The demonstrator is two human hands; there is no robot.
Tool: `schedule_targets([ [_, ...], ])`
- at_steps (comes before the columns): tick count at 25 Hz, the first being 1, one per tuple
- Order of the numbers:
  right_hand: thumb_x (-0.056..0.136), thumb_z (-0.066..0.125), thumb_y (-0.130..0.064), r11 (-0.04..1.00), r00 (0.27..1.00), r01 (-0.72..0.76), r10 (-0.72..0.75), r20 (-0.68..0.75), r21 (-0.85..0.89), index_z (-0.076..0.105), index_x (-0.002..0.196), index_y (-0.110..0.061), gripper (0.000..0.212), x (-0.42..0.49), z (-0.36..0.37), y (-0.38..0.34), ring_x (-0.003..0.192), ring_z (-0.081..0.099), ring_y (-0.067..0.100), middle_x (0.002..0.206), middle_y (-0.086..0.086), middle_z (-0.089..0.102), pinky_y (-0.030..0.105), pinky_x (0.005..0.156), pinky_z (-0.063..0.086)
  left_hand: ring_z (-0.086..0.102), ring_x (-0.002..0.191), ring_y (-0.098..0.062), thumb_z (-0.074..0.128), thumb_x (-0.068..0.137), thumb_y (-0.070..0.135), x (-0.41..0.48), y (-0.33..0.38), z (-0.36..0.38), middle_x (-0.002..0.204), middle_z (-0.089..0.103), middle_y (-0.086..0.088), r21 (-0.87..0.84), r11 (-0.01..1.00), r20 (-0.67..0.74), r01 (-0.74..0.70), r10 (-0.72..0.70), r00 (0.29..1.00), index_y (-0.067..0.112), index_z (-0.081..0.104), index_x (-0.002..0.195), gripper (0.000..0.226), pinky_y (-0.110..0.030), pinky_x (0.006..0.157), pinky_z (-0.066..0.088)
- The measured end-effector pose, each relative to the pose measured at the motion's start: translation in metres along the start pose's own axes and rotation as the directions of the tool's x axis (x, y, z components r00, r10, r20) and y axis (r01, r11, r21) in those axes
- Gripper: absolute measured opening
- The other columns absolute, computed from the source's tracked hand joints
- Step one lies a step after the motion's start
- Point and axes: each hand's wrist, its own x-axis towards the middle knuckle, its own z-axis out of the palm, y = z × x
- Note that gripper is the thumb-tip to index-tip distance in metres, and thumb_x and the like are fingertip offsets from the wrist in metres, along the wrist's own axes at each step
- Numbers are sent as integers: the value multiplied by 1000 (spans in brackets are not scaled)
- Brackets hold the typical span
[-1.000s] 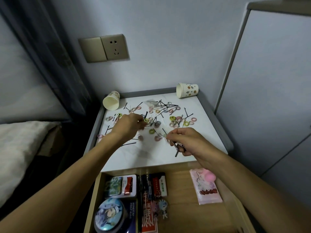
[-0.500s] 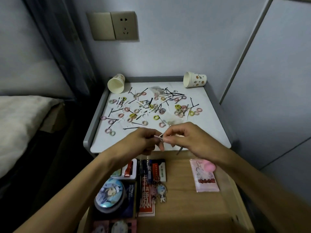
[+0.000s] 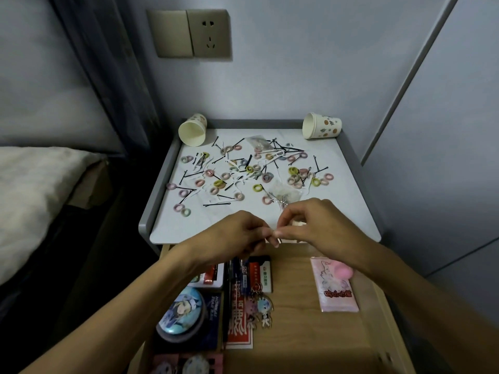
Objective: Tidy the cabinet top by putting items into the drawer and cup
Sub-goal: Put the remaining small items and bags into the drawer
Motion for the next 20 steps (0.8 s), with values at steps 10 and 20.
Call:
schedule_targets([
  [10, 78, 78, -13, 877, 996, -73, 86, -6, 475, 76, 86, -8, 10, -6, -17, -2, 49, 40, 5, 62, -3, 58, 16, 46, 33, 39, 54, -7, 44, 103, 20, 1, -3, -11, 68, 51, 1, -270, 963, -17, 14, -19, 1000, 3, 70, 105, 31, -19, 54, 35],
  [20, 75, 81, -27, 948, 995, -27, 57, -88, 317, 74, 83, -24, 10, 0, 14, -3, 84, 64, 4, 79, -11, 71, 29, 72, 47, 59, 67, -10, 46, 101, 9, -4, -2, -7, 72, 62, -1, -139, 990, 108, -16, 32, 994, 1, 68, 103, 23, -15, 64, 44],
])
